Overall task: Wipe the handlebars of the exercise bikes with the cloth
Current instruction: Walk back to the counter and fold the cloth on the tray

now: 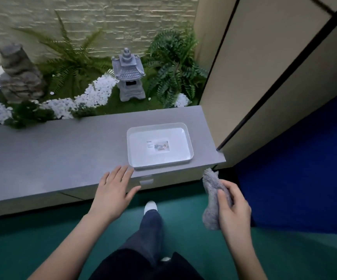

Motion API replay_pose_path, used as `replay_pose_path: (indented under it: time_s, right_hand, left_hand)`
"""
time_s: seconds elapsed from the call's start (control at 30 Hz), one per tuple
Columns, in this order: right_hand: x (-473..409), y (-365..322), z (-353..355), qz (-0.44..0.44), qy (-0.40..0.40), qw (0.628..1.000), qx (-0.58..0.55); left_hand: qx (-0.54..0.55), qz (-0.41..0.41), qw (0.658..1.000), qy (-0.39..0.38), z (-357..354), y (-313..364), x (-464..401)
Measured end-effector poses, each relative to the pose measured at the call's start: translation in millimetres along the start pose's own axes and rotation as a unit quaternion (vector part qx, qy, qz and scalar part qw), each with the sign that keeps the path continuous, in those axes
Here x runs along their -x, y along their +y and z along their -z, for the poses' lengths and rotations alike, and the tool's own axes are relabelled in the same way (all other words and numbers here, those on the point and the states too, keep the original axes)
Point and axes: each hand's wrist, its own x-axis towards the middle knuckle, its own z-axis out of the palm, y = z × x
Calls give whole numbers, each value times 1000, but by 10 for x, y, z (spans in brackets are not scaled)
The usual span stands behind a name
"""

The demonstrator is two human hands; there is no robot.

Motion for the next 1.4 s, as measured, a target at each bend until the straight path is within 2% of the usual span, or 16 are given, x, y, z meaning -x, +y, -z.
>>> replay_pose_path:
  time_s: [0.1,0.33,0.6,0.8,0.87,0.97,1.07,1.17,1.3,1.4]
  right_hand:
    - [-384,-212,-190,10,-29,1000,6]
    - [-1142,-660,-584,40,-33,999,-1]
    - [-1706,-885,-959,71,-89,993,3]
    - [-1980,-1095,-1168,128,-133,983,-17]
    - [-2053,-1160,-1233,141,-141,980,-24]
    - [-2142,-1244,-1350,151,-166,974,-39]
    - [-2188,-1321,-1446,163,-187,968,-45]
    - [-2214,-1371,-1519,165,-202,964,-46]
    - [-2197,-1372,-1573,197,-220,955,-14]
    - [-2176,-1357,-1577,227,-215,950,11]
  left_hand:
    - [15,15,1000,7,46,-57,-380]
    - [13,-11,1000,-7,270,-129,-1208]
    - [40,36,999,3,413,-122,-1589]
    - [110,100,988,29,557,-74,-1646]
    - [174,120,976,54,646,7,-1695]
    - [310,139,936,93,799,188,-1819]
    - [440,161,879,87,959,357,-1939]
    - [589,171,787,68,1097,489,-2036]
    - [715,150,681,55,1234,607,-2094]
    - [737,145,658,48,1258,632,-2101]
